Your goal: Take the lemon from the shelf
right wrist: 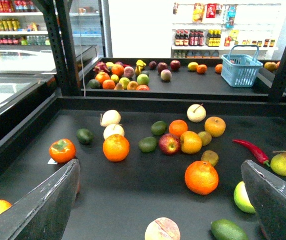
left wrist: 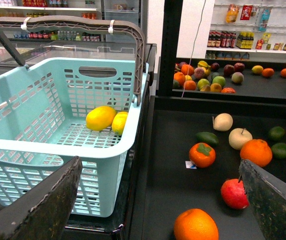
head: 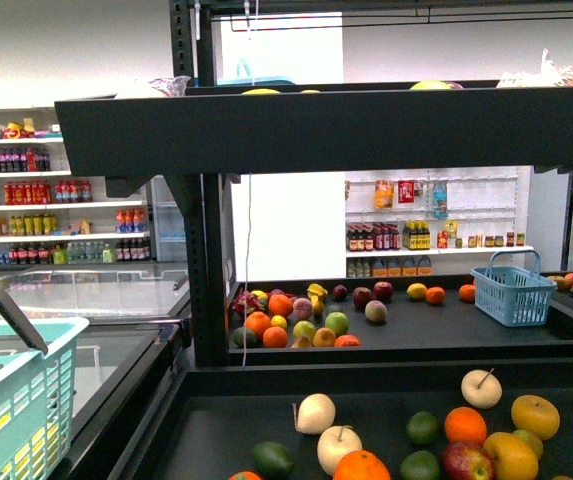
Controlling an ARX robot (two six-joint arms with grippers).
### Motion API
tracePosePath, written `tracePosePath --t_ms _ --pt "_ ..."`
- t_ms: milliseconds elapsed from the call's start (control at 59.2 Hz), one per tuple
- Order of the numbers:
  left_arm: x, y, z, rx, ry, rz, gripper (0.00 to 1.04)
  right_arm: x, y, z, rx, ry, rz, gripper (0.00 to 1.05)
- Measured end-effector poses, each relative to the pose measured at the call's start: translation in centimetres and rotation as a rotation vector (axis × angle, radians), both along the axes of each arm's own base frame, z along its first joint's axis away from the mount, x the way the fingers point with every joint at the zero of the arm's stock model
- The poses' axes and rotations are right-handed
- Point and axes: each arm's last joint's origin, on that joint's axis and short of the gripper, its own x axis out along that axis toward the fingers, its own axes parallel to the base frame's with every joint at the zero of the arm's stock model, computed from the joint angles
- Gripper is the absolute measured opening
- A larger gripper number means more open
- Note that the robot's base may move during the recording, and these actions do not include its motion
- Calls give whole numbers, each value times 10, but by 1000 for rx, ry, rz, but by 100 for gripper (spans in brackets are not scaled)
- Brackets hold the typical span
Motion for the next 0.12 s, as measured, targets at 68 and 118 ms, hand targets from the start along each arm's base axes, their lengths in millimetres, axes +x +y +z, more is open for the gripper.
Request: tracePosePath --t_ms 68,118 --pt "0 0 0 0 0 0 97 0 0 0 0 0 0 97" --pt "0 0 0 0 0 0 97 0 0 0 0 0 0 97"
